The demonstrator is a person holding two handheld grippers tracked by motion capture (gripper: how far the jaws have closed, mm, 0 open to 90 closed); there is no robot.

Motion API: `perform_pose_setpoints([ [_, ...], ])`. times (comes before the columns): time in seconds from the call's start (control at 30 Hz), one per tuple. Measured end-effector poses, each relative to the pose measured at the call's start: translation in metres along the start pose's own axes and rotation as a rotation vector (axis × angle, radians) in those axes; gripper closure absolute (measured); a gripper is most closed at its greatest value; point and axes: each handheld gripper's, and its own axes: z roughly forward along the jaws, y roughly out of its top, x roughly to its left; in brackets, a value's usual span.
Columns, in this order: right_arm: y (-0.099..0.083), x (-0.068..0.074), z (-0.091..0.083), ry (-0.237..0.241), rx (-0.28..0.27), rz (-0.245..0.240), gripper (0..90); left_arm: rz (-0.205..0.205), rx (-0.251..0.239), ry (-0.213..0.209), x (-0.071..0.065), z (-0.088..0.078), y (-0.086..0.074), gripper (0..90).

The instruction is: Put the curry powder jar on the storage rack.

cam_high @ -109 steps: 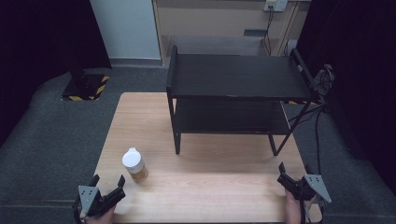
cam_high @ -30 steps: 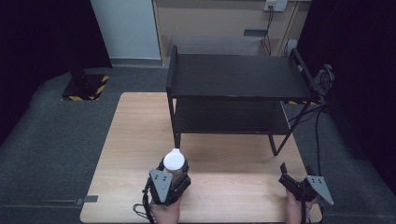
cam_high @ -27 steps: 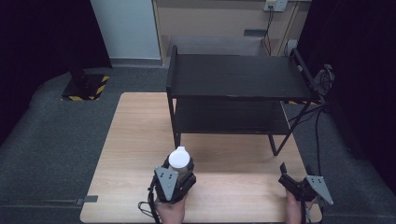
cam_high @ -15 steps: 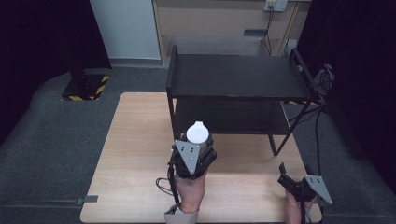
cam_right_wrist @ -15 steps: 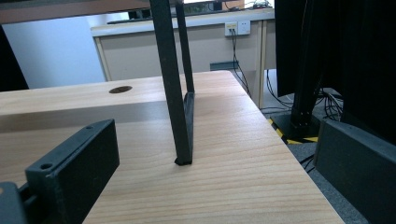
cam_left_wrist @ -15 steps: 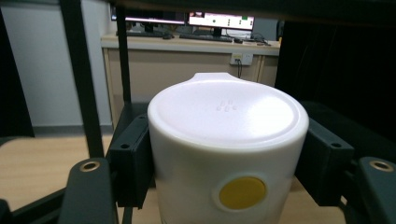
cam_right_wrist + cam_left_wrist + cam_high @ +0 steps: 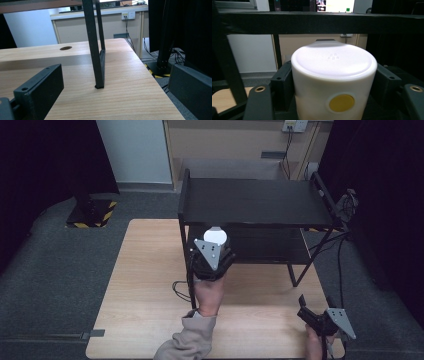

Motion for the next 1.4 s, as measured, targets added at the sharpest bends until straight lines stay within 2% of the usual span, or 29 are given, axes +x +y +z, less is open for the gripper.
perform_pose_setpoints([
  [0.17, 0.000, 0.000, 0.000, -0.002, -0.002, 0.006, 0.6, 0.000, 0.003, 0.003, -0.001, 0.014, 0.004, 29.8],
  [0.2, 0.000, 0.000, 0.000, -0.001, -0.001, 0.003, 0.6, 0.004, 0.001, 0.008, -0.002, 0.021, 0.005, 29.9],
  [0.43, -0.001, -0.001, 0.000, 0.003, -0.009, 0.007, 0.6, 0.006, 0.012, 0.012, -0.004, 0.042, 0.005, 29.8],
  [0.53, -0.001, -0.002, -0.001, 0.006, -0.011, 0.011, 0.6, 0.004, 0.018, 0.034, -0.006, 0.052, 0.003, 29.8],
  [0.83, -0.001, -0.002, 0.000, 0.010, -0.007, 0.009, 0.6, 0.003, 0.021, 0.049, -0.006, 0.067, 0.003, 29.8],
  [0.93, -0.001, -0.002, 0.000, 0.009, -0.007, 0.009, 0.6, 0.002, 0.018, 0.059, -0.008, 0.071, -0.001, 29.8],
  [1.07, -0.001, -0.002, 0.000, 0.010, -0.006, 0.007, 0.6, -0.006, 0.021, 0.058, -0.008, 0.074, -0.002, 29.8],
  [1.27, -0.002, -0.002, -0.001, 0.003, -0.017, 0.019, 0.6, 0.019, 0.022, 0.062, -0.012, 0.076, -0.002, 29.7],
  [1.4, -0.002, -0.002, -0.001, 0.004, -0.017, 0.018, 0.6, 0.009, 0.027, 0.056, -0.009, 0.078, -0.001, 29.6],
])
